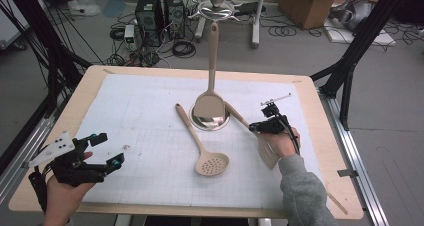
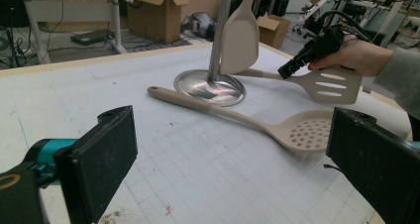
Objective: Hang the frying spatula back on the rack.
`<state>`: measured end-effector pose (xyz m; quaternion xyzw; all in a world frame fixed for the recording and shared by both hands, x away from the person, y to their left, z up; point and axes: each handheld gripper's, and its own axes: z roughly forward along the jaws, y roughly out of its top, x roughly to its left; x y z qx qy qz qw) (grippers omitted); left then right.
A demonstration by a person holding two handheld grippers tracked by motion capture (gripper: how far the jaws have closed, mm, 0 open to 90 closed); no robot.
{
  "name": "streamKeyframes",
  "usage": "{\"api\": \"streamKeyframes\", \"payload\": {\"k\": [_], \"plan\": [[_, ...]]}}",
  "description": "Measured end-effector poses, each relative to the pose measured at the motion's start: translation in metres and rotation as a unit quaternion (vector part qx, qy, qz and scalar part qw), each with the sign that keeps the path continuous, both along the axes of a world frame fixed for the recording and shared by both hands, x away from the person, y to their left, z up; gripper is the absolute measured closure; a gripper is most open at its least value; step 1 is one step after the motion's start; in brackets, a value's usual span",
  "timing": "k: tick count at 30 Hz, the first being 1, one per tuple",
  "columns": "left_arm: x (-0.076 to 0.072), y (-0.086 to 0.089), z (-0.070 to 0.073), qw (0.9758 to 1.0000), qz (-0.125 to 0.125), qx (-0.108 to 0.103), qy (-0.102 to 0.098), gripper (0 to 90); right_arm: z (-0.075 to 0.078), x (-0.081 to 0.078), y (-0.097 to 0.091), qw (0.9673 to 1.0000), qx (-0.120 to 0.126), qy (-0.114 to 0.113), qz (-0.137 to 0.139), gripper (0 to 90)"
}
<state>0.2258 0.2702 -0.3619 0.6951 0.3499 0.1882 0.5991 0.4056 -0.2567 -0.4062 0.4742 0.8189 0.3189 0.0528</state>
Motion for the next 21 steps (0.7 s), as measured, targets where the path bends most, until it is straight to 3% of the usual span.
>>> {"api": "streamKeyframes", "payload": {"k": [16, 21], "plan": [[0.001, -0.003, 0.000, 1.0000, -0.004, 0.002, 0.000, 6.0, 0.007, -0.006, -0.017, 0.9999, 0.015, -0.003, -0.002, 80.5], [0.002, -0.004, -0.001, 1.0000, -0.006, 0.003, 0.001, 6.0, 0.008, -0.011, -0.027, 0.9997, 0.024, 0.008, 0.002, 80.5]]}}
